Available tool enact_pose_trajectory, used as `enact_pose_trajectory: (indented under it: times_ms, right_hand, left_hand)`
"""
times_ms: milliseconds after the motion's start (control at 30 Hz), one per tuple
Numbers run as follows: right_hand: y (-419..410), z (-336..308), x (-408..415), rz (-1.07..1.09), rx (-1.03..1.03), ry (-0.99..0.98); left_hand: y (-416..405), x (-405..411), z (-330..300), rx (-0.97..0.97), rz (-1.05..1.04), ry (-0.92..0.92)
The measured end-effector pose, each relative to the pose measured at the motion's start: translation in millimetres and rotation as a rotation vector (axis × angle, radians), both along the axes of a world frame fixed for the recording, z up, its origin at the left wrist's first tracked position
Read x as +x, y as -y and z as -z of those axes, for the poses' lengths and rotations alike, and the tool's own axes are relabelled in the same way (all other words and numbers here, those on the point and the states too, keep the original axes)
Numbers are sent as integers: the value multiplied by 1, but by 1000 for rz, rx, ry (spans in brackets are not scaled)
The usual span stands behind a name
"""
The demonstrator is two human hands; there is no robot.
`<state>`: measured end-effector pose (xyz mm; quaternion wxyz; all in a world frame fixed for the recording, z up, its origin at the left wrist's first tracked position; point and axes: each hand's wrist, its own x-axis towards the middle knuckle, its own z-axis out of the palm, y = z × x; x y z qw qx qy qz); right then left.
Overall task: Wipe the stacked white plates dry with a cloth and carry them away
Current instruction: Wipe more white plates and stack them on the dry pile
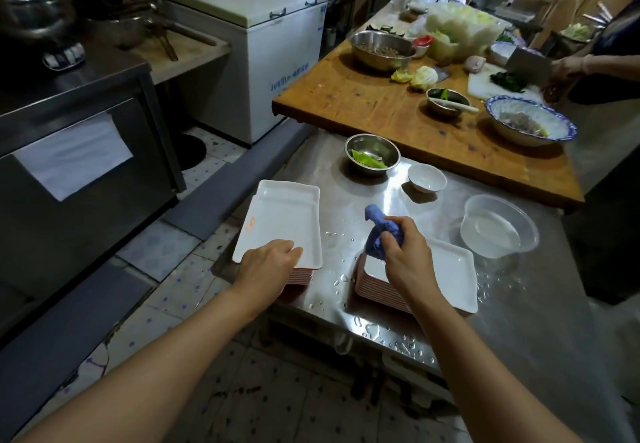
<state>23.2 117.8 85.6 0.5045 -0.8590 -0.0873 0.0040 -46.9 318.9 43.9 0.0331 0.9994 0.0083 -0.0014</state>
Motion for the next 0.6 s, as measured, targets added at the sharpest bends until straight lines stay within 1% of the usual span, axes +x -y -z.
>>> enact_pose_trajectory:
  times_ms: [233,367,500,567,600]
  right_hand:
    - [9,8,3,55,-14,-7]
    - [16,10,5,76,-9,-18]
    - [24,12,7,103,1,-53]
    - [30,13,8,117,4,-63]
    - [33,14,9,126,8,-63]
  left_hand:
    - [-11,11,26,-37,10,-69]
    - [-13,23,34,-103,-10,-95]
    - [-11,31,36,-93,-56,-196]
    - [-5,37,33,-38,-84,-197]
    - [1,41,31,-4,-89,-167]
